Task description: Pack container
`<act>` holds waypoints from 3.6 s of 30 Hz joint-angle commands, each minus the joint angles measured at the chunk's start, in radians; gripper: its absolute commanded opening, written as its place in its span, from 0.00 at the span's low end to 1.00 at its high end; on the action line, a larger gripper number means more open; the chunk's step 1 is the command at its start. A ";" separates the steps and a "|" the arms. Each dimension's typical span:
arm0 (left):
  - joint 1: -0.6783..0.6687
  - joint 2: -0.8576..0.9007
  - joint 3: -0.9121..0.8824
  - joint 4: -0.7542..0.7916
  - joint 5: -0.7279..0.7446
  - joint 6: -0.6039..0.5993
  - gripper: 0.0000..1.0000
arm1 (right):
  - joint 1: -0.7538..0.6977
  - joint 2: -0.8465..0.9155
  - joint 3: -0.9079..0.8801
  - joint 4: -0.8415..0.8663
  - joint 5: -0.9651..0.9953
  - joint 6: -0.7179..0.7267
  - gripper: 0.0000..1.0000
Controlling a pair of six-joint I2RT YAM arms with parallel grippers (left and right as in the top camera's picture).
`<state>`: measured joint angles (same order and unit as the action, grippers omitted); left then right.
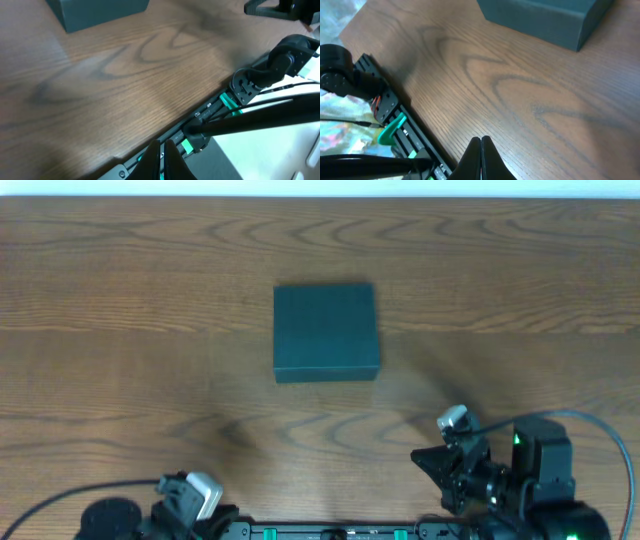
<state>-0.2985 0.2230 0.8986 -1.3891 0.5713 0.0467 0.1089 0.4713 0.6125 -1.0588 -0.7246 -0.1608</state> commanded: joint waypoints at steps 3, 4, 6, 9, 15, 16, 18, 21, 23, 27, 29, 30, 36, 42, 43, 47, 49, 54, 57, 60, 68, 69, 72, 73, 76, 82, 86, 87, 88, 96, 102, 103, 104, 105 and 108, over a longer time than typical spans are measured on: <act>-0.003 -0.156 -0.072 0.003 -0.003 -0.123 0.06 | 0.010 -0.103 -0.061 0.023 -0.002 0.113 0.02; -0.003 -0.166 -0.074 0.003 -0.005 -0.122 0.06 | 0.010 -0.102 -0.061 0.027 -0.002 0.121 0.02; -0.003 -0.167 -0.074 0.005 -0.006 -0.122 0.27 | 0.010 -0.102 -0.061 0.027 -0.001 0.123 0.51; -0.003 -0.167 -0.074 0.012 -0.006 -0.122 0.95 | 0.010 -0.102 -0.068 0.021 -0.001 0.123 0.99; -0.003 -0.167 -0.074 0.010 -0.003 -0.122 0.95 | 0.010 -0.101 -0.069 0.024 0.008 0.123 0.99; -0.003 -0.167 -0.074 0.010 -0.003 -0.122 0.95 | 0.010 -0.100 -0.069 0.021 0.019 0.123 0.99; -0.003 -0.167 -0.074 0.010 -0.002 -0.122 0.95 | 0.010 -0.100 -0.069 0.022 0.026 0.122 0.99; -0.003 -0.167 -0.074 0.010 -0.003 -0.122 0.95 | 0.010 -0.100 -0.069 0.022 0.026 0.122 0.99; -0.003 -0.167 -0.074 0.009 -0.003 -0.122 0.95 | 0.010 -0.100 -0.069 0.022 0.026 0.123 0.99; -0.003 -0.167 -0.074 0.005 -0.003 -0.122 0.95 | 0.010 -0.100 -0.069 0.022 0.026 0.122 0.99; -0.003 -0.167 -0.074 -0.002 -0.013 -0.121 0.95 | 0.010 -0.100 -0.069 0.022 0.026 0.122 0.99; -0.003 -0.167 -0.074 0.000 -0.024 -0.121 0.95 | 0.010 -0.100 -0.069 0.022 0.026 0.123 0.99; -0.001 -0.167 -0.085 0.286 -0.281 -0.121 0.95 | 0.010 -0.100 -0.069 0.022 0.026 0.123 0.99; 0.090 -0.167 -0.239 0.467 -0.496 -0.076 0.95 | 0.010 -0.100 -0.069 0.022 0.026 0.122 0.99; 0.115 -0.167 -0.279 0.499 -0.498 -0.063 0.95 | 0.010 -0.100 -0.069 0.022 0.026 0.122 0.99; 0.197 -0.167 -0.411 0.616 -0.502 -0.046 0.95 | 0.010 -0.100 -0.069 0.022 0.026 0.122 0.99; 0.227 -0.168 -0.471 0.671 -0.504 -0.046 0.95 | 0.010 -0.100 -0.069 0.022 0.026 0.123 0.99; 0.268 -0.180 -0.582 0.771 -0.520 -0.047 0.95 | 0.010 -0.100 -0.069 0.022 0.026 0.123 0.99; 0.280 -0.212 -0.623 0.795 -0.530 -0.047 0.95 | 0.010 -0.100 -0.069 0.022 0.026 0.122 0.99; 0.285 -0.219 -0.644 0.796 -0.539 -0.052 0.95 | 0.010 -0.100 -0.069 0.022 0.026 0.122 0.99; 0.285 -0.219 -0.693 0.796 -0.557 -0.055 0.95 | 0.010 -0.100 -0.069 0.022 0.026 0.122 0.99; 0.285 -0.219 -0.702 0.799 -0.556 -0.055 0.95 | 0.010 -0.100 -0.069 0.022 0.026 0.123 0.99; 0.285 -0.219 -0.749 0.842 -0.555 -0.055 0.95 | 0.010 -0.100 -0.069 0.022 0.026 0.123 0.99; 0.284 -0.219 -0.753 0.850 -0.555 -0.054 0.95 | 0.010 -0.100 -0.069 0.022 0.026 0.122 0.99; 0.283 -0.219 -0.754 0.851 -0.557 -0.053 0.95 | 0.010 -0.100 -0.069 0.022 0.026 0.123 1.00; 0.283 -0.219 -0.753 0.851 -0.555 -0.050 0.95 | 0.010 -0.100 -0.069 0.022 0.026 0.123 0.99; 0.283 -0.219 -0.754 0.851 -0.555 -0.050 0.95 | 0.010 -0.100 -0.069 0.022 0.026 0.122 0.99; 0.283 -0.219 -0.754 0.851 -0.555 -0.050 0.95 | 0.010 -0.100 -0.069 0.022 0.026 0.122 0.99; 0.283 -0.219 -0.753 0.851 -0.555 -0.050 0.95 | 0.010 -0.100 -0.069 0.022 0.026 0.122 0.99; 0.283 -0.219 -0.754 0.851 -0.555 -0.050 0.95 | 0.010 -0.100 -0.069 0.022 0.026 0.122 0.99; 0.283 -0.219 -0.754 0.851 -0.555 -0.050 0.95 | 0.026 -0.100 -0.069 0.024 0.074 0.098 0.99; 0.283 -0.219 -0.754 0.851 -0.555 -0.050 0.95 | 0.026 -0.100 -0.070 0.040 0.114 0.098 0.99; 0.283 -0.219 -0.753 0.851 -0.555 -0.050 0.95 | 0.027 -0.108 -0.072 0.060 0.146 0.097 0.99; 0.283 -0.219 -0.754 0.851 -0.555 -0.050 0.95 | 0.029 -0.117 -0.075 0.091 0.187 0.094 0.99; 0.283 -0.219 -0.753 0.851 -0.555 -0.050 0.95 | 0.043 -0.175 -0.124 0.225 0.329 0.092 0.99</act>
<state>-0.0204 0.0116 0.1585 -0.5426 0.0257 -0.0181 0.1314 0.3466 0.5297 -0.8890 -0.5568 -0.0570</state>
